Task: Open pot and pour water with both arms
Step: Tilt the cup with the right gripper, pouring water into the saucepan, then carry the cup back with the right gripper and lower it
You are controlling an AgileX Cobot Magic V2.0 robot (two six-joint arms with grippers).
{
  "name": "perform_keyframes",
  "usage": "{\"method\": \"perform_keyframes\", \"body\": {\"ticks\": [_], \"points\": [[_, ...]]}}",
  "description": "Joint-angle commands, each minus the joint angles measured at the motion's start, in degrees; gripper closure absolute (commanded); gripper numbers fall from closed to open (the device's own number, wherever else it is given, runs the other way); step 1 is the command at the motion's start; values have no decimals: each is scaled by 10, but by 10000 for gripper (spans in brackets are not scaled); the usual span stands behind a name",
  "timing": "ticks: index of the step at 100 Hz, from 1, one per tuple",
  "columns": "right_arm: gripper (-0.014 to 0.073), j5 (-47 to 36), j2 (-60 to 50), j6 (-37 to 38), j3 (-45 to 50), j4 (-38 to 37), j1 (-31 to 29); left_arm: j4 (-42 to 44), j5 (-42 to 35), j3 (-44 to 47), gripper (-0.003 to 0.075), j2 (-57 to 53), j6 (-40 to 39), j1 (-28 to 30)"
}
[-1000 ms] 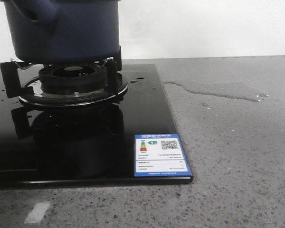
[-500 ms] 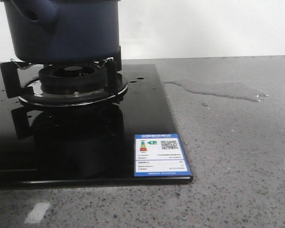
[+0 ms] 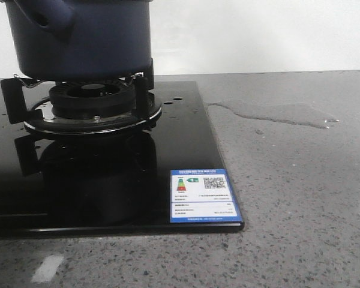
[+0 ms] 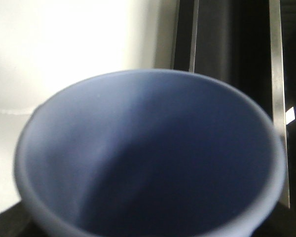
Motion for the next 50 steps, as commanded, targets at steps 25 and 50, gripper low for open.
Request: {"method": "perform_keyframes", "body": {"ticks": [25, 50], "points": [[433, 33, -31, 152, -10, 117, -2, -56, 2, -23, 428, -14, -6, 1], [433, 179, -33, 309, 11, 298, 5, -53, 2, -22, 428, -14, -6, 1]]}}
